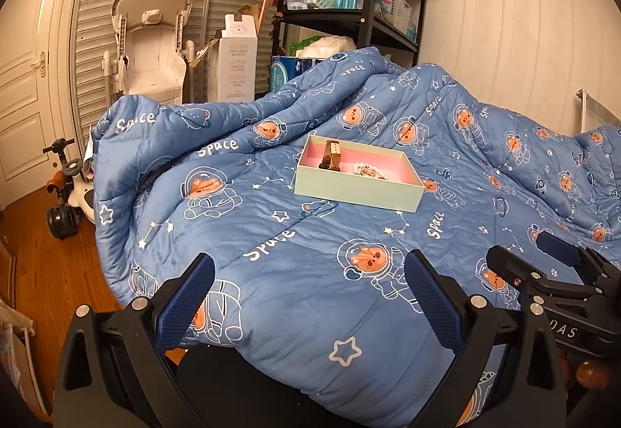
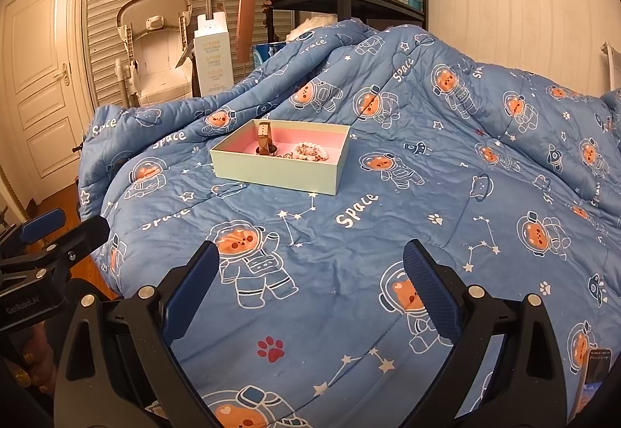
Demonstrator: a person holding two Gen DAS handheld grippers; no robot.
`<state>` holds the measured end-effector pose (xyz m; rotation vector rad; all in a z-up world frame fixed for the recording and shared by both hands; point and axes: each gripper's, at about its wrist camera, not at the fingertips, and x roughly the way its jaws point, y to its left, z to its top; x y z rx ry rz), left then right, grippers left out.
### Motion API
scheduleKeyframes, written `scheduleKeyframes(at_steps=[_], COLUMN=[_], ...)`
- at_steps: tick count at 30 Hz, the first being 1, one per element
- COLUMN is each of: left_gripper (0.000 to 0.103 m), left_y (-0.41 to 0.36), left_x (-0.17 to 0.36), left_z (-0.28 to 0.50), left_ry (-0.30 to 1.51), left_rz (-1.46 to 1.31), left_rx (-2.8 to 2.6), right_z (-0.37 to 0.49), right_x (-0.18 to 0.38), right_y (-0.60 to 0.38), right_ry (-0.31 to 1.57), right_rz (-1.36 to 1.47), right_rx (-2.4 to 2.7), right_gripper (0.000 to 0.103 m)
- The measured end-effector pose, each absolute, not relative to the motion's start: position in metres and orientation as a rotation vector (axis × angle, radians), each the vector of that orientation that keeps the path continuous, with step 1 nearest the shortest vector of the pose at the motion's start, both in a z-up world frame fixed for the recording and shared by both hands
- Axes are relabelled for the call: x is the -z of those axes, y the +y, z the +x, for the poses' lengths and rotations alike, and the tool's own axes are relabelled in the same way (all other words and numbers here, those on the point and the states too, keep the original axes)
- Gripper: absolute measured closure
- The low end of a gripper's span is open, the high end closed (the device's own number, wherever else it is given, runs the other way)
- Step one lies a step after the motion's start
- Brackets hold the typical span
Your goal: Organize jewelry
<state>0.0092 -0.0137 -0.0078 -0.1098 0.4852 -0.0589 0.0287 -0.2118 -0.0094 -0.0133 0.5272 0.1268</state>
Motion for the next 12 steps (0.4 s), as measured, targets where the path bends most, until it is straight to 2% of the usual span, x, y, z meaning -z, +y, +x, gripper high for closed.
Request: scheduleKeyframes(at_steps=[12], left_gripper=[0.007], left_y=[-0.0141], left_x=[0.0073], left_z=[0.0089], left_ry=[0.488], left_rz=[-0.114], left_rx=[0.048], right_z=[0.0279], right_x=[0.0098], right_y=[-0.2094], right_ry=[0.529], right_rz=[-0.018], right_rx=[-0.130], right_gripper=[0.009])
